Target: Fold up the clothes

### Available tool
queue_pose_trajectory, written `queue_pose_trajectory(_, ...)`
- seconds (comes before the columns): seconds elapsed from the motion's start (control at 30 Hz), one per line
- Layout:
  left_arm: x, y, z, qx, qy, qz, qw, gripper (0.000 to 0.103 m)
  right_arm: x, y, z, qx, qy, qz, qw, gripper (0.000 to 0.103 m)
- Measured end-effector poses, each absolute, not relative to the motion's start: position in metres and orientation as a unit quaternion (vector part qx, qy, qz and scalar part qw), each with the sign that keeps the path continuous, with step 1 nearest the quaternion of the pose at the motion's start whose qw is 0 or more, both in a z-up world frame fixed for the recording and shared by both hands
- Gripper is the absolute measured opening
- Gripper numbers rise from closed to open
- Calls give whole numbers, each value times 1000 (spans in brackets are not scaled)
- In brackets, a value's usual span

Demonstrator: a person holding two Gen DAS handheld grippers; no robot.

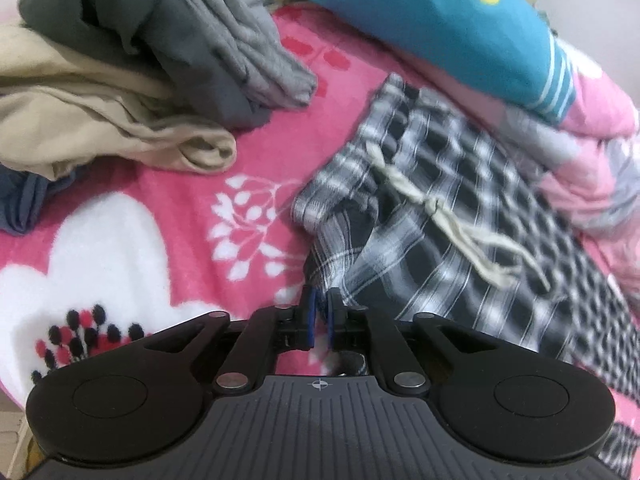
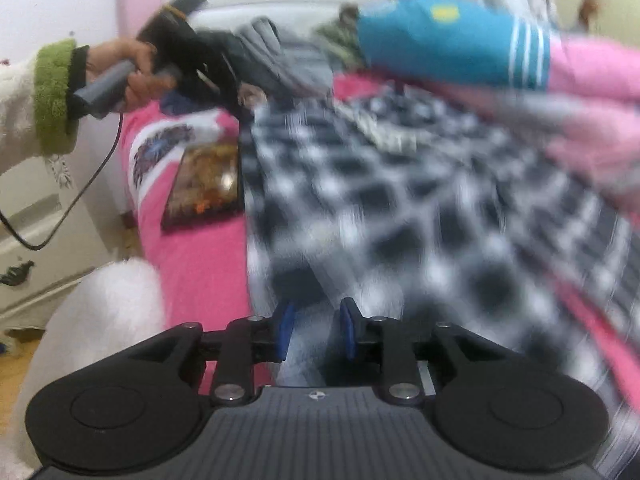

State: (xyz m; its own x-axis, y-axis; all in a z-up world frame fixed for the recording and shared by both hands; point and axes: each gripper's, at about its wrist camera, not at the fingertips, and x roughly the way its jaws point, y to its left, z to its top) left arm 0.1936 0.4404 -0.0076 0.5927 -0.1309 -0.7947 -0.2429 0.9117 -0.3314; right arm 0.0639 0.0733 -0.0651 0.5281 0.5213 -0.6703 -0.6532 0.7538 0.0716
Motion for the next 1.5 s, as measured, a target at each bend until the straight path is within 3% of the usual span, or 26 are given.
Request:
queue_pose_trajectory(0.03,190,439,-3,-204,438,38,875,14,63,64,-63,-73,356,345,865,30)
queue_pose_trajectory(0.13,176,427,16,-177,402,48,897,16,61,31,-58,-9,371,359,857,48)
queue_pose_trajectory(0.2,165,415,30,-154,377,53,912,19,57,4,-52,22,371,344,862,49)
queue_pose_trajectory(0.3,145,386,47,-115,350,36,929,33,51,-39,-39,64,367,299,878,61)
queue_pose_trajectory(0.37,127,355,51,-92,341,4,936,37,49,-69,-31,88,360,255,893,71)
queue_pose_trajectory(0.5,100,285,37,-71,343,-79,933,56,41,-130,-17,120,354,157,914,74)
queue_pose_trajectory(0.53,95,267,30,-68,347,-98,930,57,34,-144,-13,123,350,130,919,76)
queue_pose_trajectory(0.6,85,232,17,-62,355,-133,923,59,17,-171,-5,128,340,79,928,82)
queue_pose_trajectory(0.73,75,170,-4,-62,364,-201,907,67,-34,-217,14,98,295,-29,950,103)
queue_pose_trajectory(1.0,78,90,-25,-51,393,-265,879,69,-123,-304,28,58,214,-269,937,103)
queue_pose_trajectory(1.23,69,61,-31,-4,391,-246,887,74,-111,-383,-6,120,230,-246,934,103)
queue_pose_trajectory(1.3,69,57,-33,-2,393,-236,889,74,-93,-404,-21,146,259,-225,928,99)
queue_pose_trajectory(1.43,67,47,-37,11,385,-217,897,74,-51,-426,-52,167,319,-170,917,77)
queue_pose_trajectory(1.5,65,42,-39,21,380,-209,901,74,-37,-424,-62,163,337,-145,916,72)
